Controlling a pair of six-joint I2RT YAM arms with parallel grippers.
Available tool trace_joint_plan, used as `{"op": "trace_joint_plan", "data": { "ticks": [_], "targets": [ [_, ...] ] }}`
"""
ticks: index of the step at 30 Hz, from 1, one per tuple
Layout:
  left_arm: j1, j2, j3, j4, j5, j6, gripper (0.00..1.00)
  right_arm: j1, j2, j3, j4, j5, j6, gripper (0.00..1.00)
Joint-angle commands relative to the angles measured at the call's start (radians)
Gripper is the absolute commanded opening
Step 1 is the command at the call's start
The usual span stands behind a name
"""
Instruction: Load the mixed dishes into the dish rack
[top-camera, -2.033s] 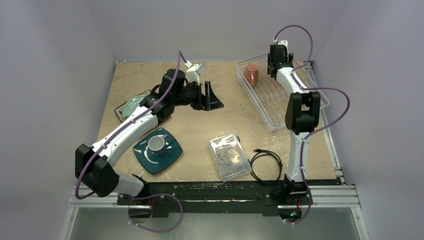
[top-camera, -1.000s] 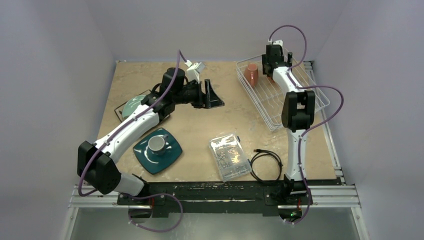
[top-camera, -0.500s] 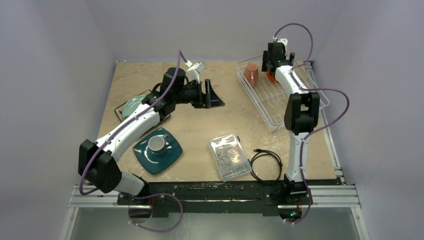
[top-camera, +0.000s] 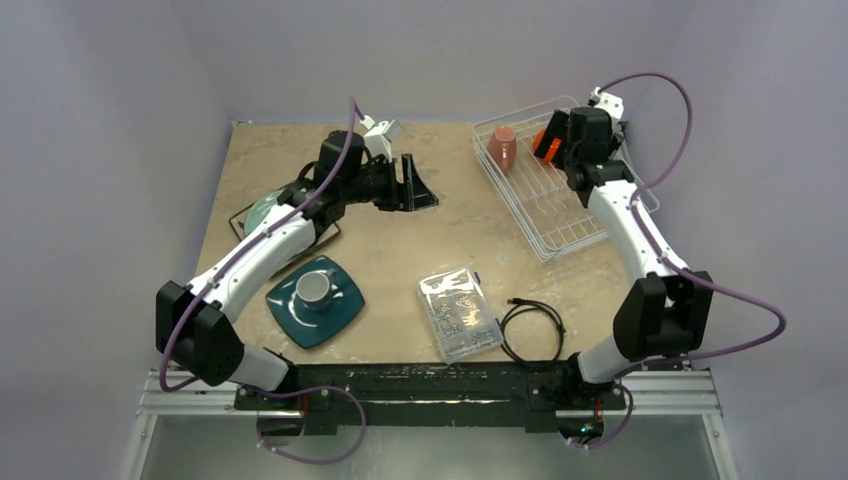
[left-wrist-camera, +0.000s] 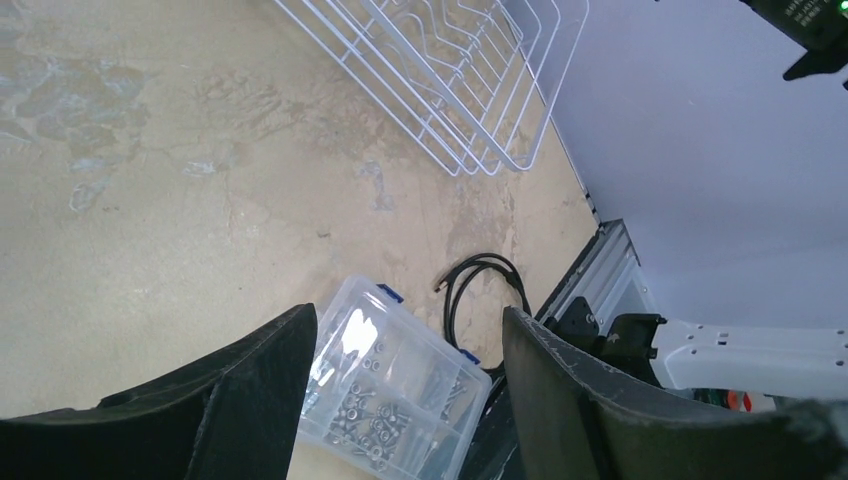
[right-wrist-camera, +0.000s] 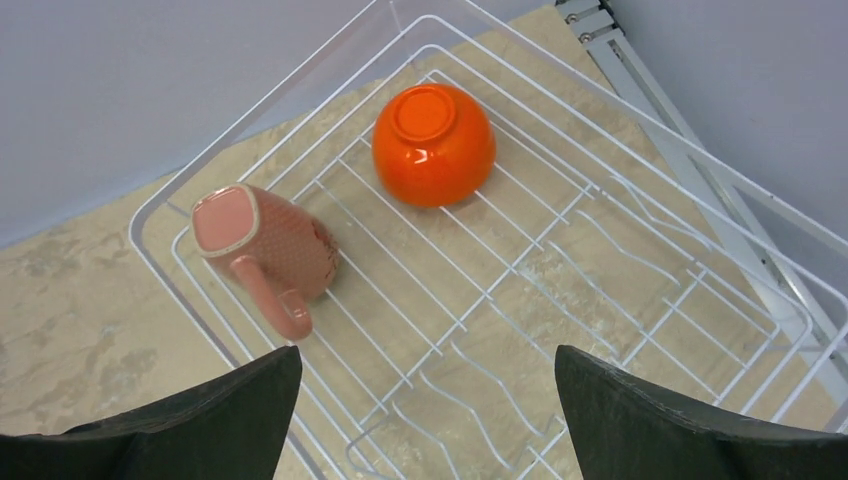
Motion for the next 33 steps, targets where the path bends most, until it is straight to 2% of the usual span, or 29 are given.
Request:
{"op": "trace_joint_plan", "data": {
  "ticks": [1, 5, 9, 10, 12, 16, 20, 22, 28, 33],
  "targets": [
    [0.025, -0.018, 0.046, -0.002, -0.021, 0.037, 0.67, 0.006, -0.086, -0.026, -0.010, -0.077, 0.084, 0.99],
    [0.037, -0.027, 0.053, -0.024, -0.059, 0.079, 0.67, 0.007, -0.182, -0.043, 0.020, -0.216, 0.112, 0.99],
    [0.041, -0.046, 0.074, -0.090, -0.168, 0.172, 0.67, 0.002, -0.266, -0.105, 0.106, -0.413, 0.082, 0.99],
    [0.041, -0.054, 0.076, -0.103, -0.200, 0.197, 0.67, 0.005, -0.268, -0.113, 0.124, -0.517, 0.082, 0.99],
    [0.041, -0.070, 0.076, -0.119, -0.256, 0.235, 0.67, 0.029, -0.241, -0.106, 0.142, -0.632, 0.112, 0.99],
    [0.042, -0.083, 0.080, -0.147, -0.324, 0.271, 0.67, 0.257, -0.211, -0.072, 0.082, -0.523, 0.092, 0.99],
    [0.041, -0.071, 0.096, -0.194, -0.408, 0.268, 0.67, 0.464, -0.277, -0.163, 0.114, -0.388, 0.088, 0.99],
    [0.041, -0.072, 0.091, -0.200, -0.440, 0.262, 0.66, 0.508, -0.332, -0.237, 0.115, -0.320, 0.101, 0.99],
    [0.039, -0.056, 0.075, -0.194, -0.431, 0.210, 0.66, 0.591, -0.527, -0.558, 0.191, -0.267, 0.179, 0.99],
    [0.008, -0.042, 0.059, -0.219, -0.537, 0.220, 0.65, 0.631, -0.587, -0.663, 0.245, -0.249, 0.209, 0.99]
  ]
}}
